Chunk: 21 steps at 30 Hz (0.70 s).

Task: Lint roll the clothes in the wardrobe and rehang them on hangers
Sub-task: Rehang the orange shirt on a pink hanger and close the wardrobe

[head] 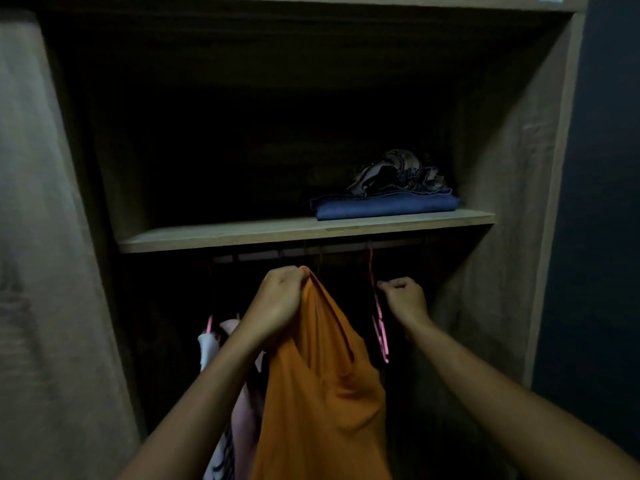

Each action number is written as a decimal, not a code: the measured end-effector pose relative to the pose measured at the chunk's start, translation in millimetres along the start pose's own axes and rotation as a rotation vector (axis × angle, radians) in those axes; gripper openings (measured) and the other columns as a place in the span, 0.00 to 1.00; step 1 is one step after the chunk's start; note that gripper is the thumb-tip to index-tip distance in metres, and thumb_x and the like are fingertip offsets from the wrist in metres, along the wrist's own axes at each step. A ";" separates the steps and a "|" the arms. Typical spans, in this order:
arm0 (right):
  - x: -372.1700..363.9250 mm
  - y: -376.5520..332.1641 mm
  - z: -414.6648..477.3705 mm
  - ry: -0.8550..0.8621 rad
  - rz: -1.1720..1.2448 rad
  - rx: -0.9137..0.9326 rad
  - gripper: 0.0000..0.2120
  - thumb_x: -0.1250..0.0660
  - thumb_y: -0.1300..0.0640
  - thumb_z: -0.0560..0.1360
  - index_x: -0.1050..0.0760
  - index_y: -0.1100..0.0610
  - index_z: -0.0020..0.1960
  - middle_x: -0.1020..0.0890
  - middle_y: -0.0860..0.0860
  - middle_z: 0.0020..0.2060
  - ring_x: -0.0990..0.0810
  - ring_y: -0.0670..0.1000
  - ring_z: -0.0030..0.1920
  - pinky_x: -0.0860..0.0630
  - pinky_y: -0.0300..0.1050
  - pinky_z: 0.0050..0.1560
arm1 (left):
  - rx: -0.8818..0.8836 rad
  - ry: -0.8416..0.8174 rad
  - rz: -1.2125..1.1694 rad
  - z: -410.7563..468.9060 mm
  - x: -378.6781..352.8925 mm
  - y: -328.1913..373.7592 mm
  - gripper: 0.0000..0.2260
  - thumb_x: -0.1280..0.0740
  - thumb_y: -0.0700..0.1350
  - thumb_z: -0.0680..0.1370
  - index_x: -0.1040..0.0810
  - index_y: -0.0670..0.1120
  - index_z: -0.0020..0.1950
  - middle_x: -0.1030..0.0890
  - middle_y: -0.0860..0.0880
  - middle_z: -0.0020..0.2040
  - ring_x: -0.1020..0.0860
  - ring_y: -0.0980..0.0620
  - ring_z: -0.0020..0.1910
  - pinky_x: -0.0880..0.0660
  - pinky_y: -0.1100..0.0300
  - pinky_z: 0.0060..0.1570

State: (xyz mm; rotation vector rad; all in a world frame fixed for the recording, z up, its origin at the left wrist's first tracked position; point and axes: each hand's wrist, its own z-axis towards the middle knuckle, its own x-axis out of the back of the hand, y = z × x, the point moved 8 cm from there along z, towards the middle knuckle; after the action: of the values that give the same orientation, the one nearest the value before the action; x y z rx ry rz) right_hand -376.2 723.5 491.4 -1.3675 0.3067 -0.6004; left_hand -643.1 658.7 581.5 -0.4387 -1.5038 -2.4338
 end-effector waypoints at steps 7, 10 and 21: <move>-35.5 55.0 32.6 -0.125 -0.152 -0.113 0.19 0.25 0.53 0.71 0.21 0.65 0.54 0.16 0.60 0.49 0.17 0.59 0.50 0.20 0.52 0.54 | 0.177 -0.115 -0.163 6.2 -17.3 -15.7 0.14 0.43 0.45 0.83 0.25 0.44 0.41 0.24 0.46 0.34 0.25 0.52 0.34 0.30 0.61 0.36; -40.7 53.0 40.7 -0.079 -0.094 -0.101 0.11 0.31 0.61 0.75 0.20 0.67 0.53 0.17 0.60 0.46 0.18 0.59 0.49 0.22 0.48 0.49 | 0.171 -0.177 -0.155 6.4 -20.2 -22.5 0.11 0.43 0.44 0.82 0.23 0.42 0.47 0.25 0.41 0.41 0.26 0.46 0.41 0.31 0.55 0.43; -18.9 42.0 -2.5 0.001 0.028 0.026 0.11 0.31 0.55 0.77 0.20 0.63 0.42 0.23 0.56 0.31 0.25 0.51 0.32 0.32 0.42 0.32 | 0.135 -0.155 -0.258 -11.8 -24.7 -30.7 0.11 0.40 0.40 0.81 0.21 0.46 0.42 0.23 0.48 0.35 0.26 0.54 0.33 0.29 0.66 0.33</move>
State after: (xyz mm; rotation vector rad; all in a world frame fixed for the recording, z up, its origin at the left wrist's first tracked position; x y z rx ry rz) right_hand -383.6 735.7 447.6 -1.3356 0.3173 -0.5794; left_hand -632.8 662.8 541.9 -0.4384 -1.8825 -2.5151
